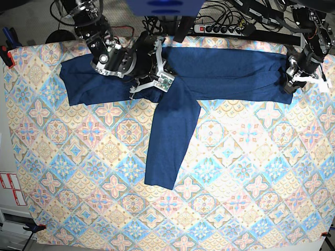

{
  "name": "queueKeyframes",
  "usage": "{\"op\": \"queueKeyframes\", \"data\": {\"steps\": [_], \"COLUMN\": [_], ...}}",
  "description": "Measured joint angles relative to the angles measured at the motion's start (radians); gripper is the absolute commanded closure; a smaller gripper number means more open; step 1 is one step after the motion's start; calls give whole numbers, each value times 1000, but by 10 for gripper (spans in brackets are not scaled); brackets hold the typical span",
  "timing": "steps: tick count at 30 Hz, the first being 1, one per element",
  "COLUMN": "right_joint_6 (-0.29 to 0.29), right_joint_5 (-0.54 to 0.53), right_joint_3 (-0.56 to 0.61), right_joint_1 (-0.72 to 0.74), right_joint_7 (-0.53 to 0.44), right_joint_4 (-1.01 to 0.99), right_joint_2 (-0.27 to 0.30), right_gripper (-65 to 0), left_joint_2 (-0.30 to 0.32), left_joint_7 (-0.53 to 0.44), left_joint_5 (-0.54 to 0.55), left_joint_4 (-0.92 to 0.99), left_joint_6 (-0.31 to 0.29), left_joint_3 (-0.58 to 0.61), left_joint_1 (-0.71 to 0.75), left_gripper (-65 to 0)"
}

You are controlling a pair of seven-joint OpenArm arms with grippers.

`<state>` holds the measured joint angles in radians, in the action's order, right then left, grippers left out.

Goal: Fold the T-shirt properly
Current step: 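Lift the sleeve with the right gripper and fold it onto the shirt body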

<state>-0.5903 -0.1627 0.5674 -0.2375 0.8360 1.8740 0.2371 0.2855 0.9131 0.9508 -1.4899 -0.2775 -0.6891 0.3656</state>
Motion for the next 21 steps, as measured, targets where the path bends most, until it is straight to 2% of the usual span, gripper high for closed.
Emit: {"op": "queueKeyframes", "data": {"steps": [3, 5, 7, 11, 14, 17, 21], "right_joint_6": [-12, -10, -3, -4, -8, -11, -8], "right_joint_5": [-23, -15, -5, -9, -17, -19, -18], "right_joint_3": [66, 79, 77, 80, 79, 27, -148], "right_joint_1": [34, 59, 74, 70, 69, 74, 83], "right_joint_7": [40, 97, 108, 132, 145, 145, 142], "right_joint_4": [0, 0, 0, 0, 0, 0, 0], "right_joint_2": [41, 48, 51, 51, 51, 48, 47], "right_gripper": [-64, -106, -136, -172, -175, -173, -173], "left_joint_2": [0, 0, 0, 0, 17, 44, 60], "left_joint_7": [0, 0, 0, 0, -3, 4, -4], "left_joint_5": [0, 0, 0, 0, -4, -9, -11], "left_joint_4": [0, 0, 0, 0, 0, -11, -106], "left_joint_6": [0, 0, 0, 0, 3, 9, 0], "left_joint_3": [0, 0, 0, 0, 37, 84, 162], "left_joint_1": [0, 0, 0, 0, 0, -51, -122], "left_gripper": [-224, -224, -224, -225, -225, -225, -225]}}
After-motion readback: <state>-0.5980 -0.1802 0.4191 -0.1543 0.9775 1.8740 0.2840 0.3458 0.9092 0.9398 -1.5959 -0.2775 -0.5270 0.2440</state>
